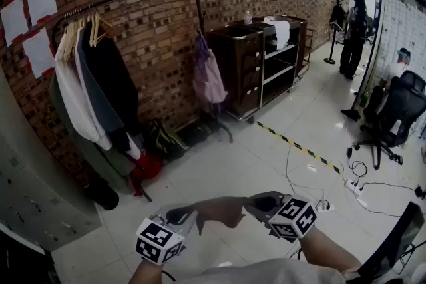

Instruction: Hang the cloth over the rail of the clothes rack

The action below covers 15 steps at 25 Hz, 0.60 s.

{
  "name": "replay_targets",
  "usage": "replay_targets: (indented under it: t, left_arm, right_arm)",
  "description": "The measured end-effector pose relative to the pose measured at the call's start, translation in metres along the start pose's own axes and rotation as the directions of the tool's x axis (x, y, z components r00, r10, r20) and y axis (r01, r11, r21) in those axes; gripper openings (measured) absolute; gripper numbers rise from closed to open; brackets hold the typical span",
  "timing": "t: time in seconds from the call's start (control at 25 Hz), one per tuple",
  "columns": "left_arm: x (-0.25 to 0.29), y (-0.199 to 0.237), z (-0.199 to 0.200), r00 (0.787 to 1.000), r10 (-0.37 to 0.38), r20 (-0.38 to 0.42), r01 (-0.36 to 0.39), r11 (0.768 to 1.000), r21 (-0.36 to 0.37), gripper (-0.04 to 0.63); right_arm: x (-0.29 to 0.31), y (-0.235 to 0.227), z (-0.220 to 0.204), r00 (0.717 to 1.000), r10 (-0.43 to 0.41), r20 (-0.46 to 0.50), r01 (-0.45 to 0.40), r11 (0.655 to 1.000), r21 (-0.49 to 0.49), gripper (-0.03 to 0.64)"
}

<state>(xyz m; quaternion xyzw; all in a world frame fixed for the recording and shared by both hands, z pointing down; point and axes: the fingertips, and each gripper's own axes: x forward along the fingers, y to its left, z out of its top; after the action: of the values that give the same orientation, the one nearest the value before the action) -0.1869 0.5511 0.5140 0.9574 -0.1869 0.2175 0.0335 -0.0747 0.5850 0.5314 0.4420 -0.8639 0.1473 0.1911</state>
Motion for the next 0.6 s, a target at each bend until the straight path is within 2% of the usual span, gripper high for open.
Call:
replay_targets:
  t: [0.32, 0.6]
  left_arm:
    - [0.033, 0.010, 0.011, 0.999, -0.034, -0.001, 0.034, 0.998, 0.046, 0.018]
    - [0.083, 0.068, 0.040, 0.997, -0.077, 0.010, 0.076, 0.993, 0.086, 0.018]
  right_arm:
    - [-0.006, -0.044, 0.008, 0.997, -0.064, 0.030, 0.065, 0.998, -0.017, 0.012]
    - [0.022, -0.105, 0.039, 0.992, -0.122, 0.041, 0.123, 0.992, -0.022, 0.012]
